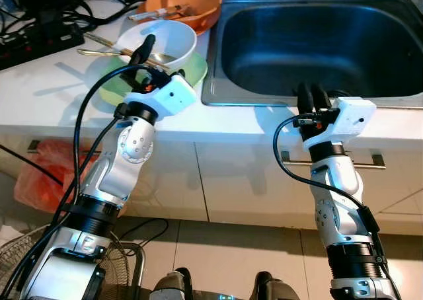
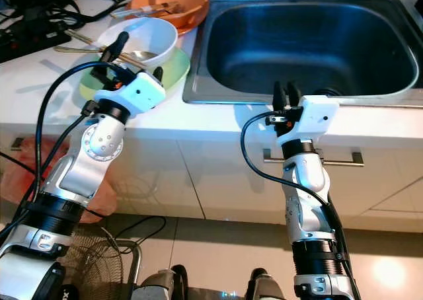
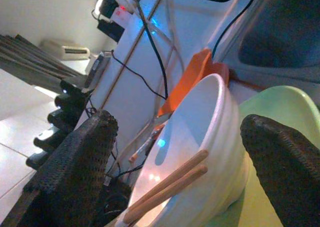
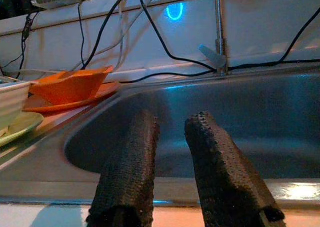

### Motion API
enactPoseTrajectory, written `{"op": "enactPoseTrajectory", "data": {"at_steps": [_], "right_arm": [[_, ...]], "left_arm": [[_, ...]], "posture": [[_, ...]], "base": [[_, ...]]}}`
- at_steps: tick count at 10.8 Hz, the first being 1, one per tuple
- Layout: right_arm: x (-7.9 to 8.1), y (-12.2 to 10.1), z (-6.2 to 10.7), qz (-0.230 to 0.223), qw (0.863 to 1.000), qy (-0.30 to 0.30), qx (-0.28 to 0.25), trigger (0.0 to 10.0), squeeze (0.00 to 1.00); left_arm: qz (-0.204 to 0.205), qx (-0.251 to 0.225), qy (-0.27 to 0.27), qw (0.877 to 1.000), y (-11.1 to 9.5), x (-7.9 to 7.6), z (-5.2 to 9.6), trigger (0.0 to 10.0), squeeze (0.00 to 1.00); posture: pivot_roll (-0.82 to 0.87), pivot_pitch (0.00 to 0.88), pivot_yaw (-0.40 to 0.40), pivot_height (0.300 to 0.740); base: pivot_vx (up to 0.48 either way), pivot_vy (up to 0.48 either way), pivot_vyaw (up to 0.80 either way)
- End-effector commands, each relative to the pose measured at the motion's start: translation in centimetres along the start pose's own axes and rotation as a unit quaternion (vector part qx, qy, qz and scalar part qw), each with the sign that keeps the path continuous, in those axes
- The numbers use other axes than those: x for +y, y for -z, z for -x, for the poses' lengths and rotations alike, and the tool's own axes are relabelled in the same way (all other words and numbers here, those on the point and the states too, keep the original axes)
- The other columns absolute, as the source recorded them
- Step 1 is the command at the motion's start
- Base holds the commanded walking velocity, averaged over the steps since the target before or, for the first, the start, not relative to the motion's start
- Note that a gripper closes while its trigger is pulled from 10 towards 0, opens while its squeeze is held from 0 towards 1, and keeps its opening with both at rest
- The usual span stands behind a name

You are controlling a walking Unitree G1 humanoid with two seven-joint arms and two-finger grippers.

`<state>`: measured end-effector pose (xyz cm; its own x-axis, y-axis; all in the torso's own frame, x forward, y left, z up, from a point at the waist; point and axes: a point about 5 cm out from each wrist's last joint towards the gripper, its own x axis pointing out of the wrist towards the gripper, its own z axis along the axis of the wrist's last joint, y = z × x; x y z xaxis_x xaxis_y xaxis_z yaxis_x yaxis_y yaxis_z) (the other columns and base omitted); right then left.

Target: Kitchen organization

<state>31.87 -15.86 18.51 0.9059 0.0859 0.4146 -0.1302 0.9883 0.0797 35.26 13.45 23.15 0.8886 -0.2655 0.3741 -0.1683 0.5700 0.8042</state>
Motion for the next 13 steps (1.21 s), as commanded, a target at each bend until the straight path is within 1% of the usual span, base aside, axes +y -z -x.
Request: {"op": "enactPoseTrajectory", "data": {"at_steps": [1,3,4,7,9,11,13], "right_arm": [[0.1,0.8,0.6,-0.003,1.000,-0.002,0.021,10.0,0.00],[0.2,0.8,0.6,-0.004,1.000,-0.001,0.022,10.0,0.00],[0.2,0.5,0.4,-0.003,1.000,-0.002,0.018,10.0,0.00],[-0.7,-2.0,-0.6,0.030,0.999,-0.001,-0.022,10.0,0.00],[-1.1,-3.1,-1.2,0.047,0.998,-0.002,-0.036,10.0,0.00],[-1.3,-3.4,-1.6,0.054,0.998,-0.004,-0.037,10.0,0.00],[-1.3,-3.3,-1.8,0.054,0.998,-0.005,-0.032,10.0,0.00]], "left_arm": [[-0.011,0.008,0.003,1.000,0.3,-0.1,0.0,10.0,0.00],[-0.026,0.024,-0.004,0.999,0.8,0.2,-0.2,10.0,0.00],[-0.040,0.041,-0.010,0.998,1.3,0.5,-0.2,10.0,0.00],[-0.030,0.045,-0.016,0.998,1.4,0.5,-0.4,10.0,0.00],[-0.030,0.049,-0.018,0.998,1.5,0.5,-0.4,10.0,0.00],[-0.033,0.049,-0.020,0.998,1.4,0.7,-0.5,10.0,0.00],[-0.048,0.052,-0.018,0.997,1.6,0.9,-0.6,10.0,0.00]], "posture": [[0.09,0.235,0.093,0.740],[0.09,0.225,0.097,0.740],[0.09,0.220,0.096,0.740],[0.08,0.230,0.091,0.740],[0.09,0.232,0.088,0.740],[0.09,0.230,0.085,0.740],[0.10,0.230,0.083,0.740]], "base": [[0.000,0.000,0.00],[0.000,0.000,0.00],[0.000,0.000,0.00],[0.000,0.000,0.00],[0.000,0.000,0.00],[0.000,0.000,0.00],[0.000,0.000,0.00]]}}
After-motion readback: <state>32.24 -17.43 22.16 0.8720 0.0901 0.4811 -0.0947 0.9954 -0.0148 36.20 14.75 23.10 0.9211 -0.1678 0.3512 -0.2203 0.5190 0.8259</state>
